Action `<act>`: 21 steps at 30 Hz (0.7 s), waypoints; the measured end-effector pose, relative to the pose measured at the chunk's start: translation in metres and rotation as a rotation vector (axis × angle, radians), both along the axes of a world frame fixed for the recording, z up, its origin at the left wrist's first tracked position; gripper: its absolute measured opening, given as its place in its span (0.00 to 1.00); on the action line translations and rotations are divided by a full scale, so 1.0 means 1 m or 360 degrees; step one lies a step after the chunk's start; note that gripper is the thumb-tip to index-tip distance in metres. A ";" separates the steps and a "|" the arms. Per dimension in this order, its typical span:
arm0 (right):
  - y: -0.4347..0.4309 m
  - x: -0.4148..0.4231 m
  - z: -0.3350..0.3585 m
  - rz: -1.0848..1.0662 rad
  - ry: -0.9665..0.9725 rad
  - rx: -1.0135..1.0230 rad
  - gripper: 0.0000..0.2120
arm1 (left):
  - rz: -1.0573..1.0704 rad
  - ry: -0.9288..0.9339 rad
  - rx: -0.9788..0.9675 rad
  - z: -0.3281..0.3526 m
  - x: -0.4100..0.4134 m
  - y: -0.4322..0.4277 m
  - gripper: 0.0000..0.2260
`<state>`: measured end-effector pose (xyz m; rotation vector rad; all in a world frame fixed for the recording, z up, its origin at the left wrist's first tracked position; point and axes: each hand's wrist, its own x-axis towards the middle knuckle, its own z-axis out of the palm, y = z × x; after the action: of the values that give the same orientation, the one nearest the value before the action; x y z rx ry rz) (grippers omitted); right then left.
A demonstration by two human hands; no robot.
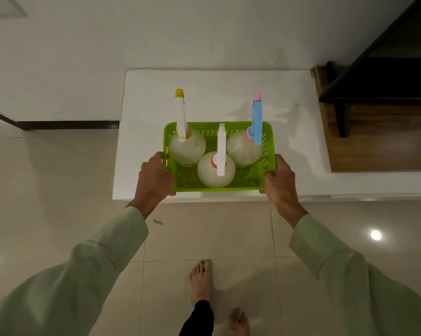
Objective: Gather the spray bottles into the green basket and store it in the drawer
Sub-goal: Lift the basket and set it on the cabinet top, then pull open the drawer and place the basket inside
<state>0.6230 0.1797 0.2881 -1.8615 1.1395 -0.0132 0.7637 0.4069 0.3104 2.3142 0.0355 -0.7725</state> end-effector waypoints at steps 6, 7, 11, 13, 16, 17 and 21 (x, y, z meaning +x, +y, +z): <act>0.001 -0.010 -0.002 -0.0063 -0.0204 0.0167 0.11 | 0.0097 -0.0061 -0.0189 -0.005 -0.013 0.007 0.24; 0.006 -0.019 -0.001 -0.0098 -0.0304 0.0164 0.14 | 0.0165 -0.0122 -0.0242 -0.005 -0.024 0.012 0.26; 0.047 -0.065 -0.016 -0.0468 -0.0646 0.0017 0.13 | 0.0670 -0.0346 -0.0531 -0.019 -0.090 0.030 0.22; 0.068 -0.082 -0.036 -0.0683 -0.0581 0.0203 0.10 | 0.1026 -0.0089 -0.0616 -0.044 -0.116 0.035 0.17; 0.090 -0.094 -0.082 -0.0871 -0.0284 0.0684 0.09 | 0.1530 0.0637 -0.0737 -0.093 -0.137 0.039 0.17; 0.094 -0.094 -0.099 -0.0938 -0.0186 0.0864 0.11 | 0.1607 0.0826 -0.0782 -0.108 -0.140 0.038 0.19; 0.088 -0.077 -0.169 -0.1245 -0.0190 0.1484 0.18 | 0.1655 0.1155 -0.1005 -0.174 -0.126 0.027 0.24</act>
<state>0.5458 0.2674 0.1195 -0.5441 1.3934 -0.0296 0.6381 0.4335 0.1366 1.0678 1.0513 -0.8217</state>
